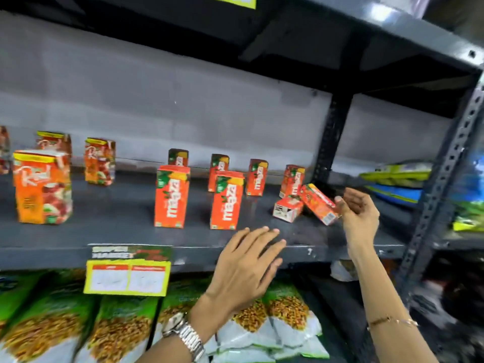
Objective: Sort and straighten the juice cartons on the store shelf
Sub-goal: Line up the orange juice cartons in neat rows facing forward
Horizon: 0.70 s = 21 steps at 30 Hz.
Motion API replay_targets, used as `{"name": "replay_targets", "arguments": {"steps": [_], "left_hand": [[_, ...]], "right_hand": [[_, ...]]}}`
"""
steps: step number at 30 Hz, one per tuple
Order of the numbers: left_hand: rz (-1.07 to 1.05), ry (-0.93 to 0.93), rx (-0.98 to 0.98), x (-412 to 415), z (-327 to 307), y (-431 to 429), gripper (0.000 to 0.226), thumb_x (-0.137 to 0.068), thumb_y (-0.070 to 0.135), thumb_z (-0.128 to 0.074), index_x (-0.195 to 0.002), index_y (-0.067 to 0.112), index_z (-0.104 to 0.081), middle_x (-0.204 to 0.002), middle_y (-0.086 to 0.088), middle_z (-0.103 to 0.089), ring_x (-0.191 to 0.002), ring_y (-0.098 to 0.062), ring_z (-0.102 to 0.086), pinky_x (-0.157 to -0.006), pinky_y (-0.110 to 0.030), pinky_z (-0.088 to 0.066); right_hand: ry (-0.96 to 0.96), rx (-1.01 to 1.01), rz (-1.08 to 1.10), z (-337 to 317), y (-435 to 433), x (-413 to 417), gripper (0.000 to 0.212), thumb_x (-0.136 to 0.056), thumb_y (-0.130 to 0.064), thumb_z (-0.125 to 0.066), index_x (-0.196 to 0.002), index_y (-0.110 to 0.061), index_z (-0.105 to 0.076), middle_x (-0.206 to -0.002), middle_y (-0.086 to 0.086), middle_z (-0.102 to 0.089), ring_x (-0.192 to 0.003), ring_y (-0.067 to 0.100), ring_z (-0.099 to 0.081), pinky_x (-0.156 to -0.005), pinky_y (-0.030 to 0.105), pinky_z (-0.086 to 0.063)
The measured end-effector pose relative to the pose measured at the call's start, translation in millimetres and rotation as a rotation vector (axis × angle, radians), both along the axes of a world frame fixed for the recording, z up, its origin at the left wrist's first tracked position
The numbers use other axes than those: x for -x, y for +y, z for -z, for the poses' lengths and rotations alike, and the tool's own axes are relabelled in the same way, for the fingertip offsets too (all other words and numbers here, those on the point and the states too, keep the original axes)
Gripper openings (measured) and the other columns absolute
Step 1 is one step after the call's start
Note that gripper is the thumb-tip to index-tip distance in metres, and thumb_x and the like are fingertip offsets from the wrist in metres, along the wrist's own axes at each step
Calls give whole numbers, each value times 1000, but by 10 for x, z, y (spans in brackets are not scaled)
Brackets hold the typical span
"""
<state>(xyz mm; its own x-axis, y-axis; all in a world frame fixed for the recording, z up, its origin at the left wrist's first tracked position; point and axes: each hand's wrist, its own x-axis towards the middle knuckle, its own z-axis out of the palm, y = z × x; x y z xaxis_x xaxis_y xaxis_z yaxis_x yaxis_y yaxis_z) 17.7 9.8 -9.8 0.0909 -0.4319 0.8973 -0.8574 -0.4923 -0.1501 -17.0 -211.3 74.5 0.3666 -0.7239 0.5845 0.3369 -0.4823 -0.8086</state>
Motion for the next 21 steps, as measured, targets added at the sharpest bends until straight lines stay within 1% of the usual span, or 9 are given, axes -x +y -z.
{"name": "replay_targets", "arguments": {"steps": [3,5,7,9,12,14,16,19,21], "left_hand": [[-123,-105,-20,-63,70,-40,32,-91,33,-49,-120,23,-59,-125,1,-61,-118,-17,-51,-97,-35,-39],[-192,-170,-29,-102,97,-68,33,-90,34,-52,-120,24,-59,-125,2,-62,-116,-15,-51,-93,-33,-39],[-216,-207,-14,-126,114,-83,32,-89,36,-54,-118,26,-61,-120,4,-64,-110,-13,-52,-88,-31,-39],[-226,-233,1,-138,123,-106,31,-88,36,-54,-117,27,-62,-115,6,-67,-105,-12,-53,-85,-30,-39],[-239,-256,6,-159,126,-112,32,-86,37,-55,-116,27,-62,-111,7,-68,-101,-11,-55,-84,-29,-40],[-241,-263,0,-164,139,-120,33,-86,38,-56,-117,28,-61,-111,8,-68,-101,-10,-56,-85,-29,-41],[-241,-267,-8,-176,143,-125,34,-86,38,-55,-118,27,-59,-111,8,-68,-101,-10,-56,-85,-29,-41],[-245,-269,-4,-179,143,-128,33,-86,38,-55,-117,28,-60,-111,8,-68,-101,-10,-56,-85,-29,-41],[-251,-275,3,-175,126,-128,32,-85,37,-56,-116,27,-62,-110,7,-68,-102,-11,-55,-86,-29,-40]], "right_hand": [[215,-79,-61,33,-356,-125,41,-80,-22,-67,-118,-12,-55,-116,13,-61,-103,23,-58,-93,38,-47],[378,-131,-194,1,-518,-224,49,-81,-19,-65,-126,-10,-48,-116,12,-57,-101,24,-56,-84,35,-46],[504,-175,-315,-84,-564,-249,41,-84,-13,-60,-124,-7,-51,-108,12,-59,-92,23,-56,-78,30,-45],[588,-174,-433,-165,-597,-219,28,-86,-8,-55,-114,-9,-55,-97,11,-63,-82,20,-58,-75,27,-46],[663,-137,-514,-222,-666,-141,32,-84,-8,-57,-116,-9,-57,-96,9,-66,-81,18,-60,-73,26,-47],[647,-141,-505,-215,-680,-62,40,-81,-8,-61,-121,-11,-56,-104,10,-65,-83,18,-61,-74,26,-47],[568,-141,-497,-198,-638,38,44,-77,-6,-64,-120,-12,-58,-107,9,-65,-83,17,-62,-75,26,-48],[379,-97,-495,-198,-404,176,35,-75,-2,-66,-107,-14,-63,-99,6,-67,-74,11,-66,-64,20,-55],[265,-74,-512,-216,-182,178,33,-74,0,-67,-104,-13,-62,-94,5,-67,-76,13,-65,-61,15,-55]]}}
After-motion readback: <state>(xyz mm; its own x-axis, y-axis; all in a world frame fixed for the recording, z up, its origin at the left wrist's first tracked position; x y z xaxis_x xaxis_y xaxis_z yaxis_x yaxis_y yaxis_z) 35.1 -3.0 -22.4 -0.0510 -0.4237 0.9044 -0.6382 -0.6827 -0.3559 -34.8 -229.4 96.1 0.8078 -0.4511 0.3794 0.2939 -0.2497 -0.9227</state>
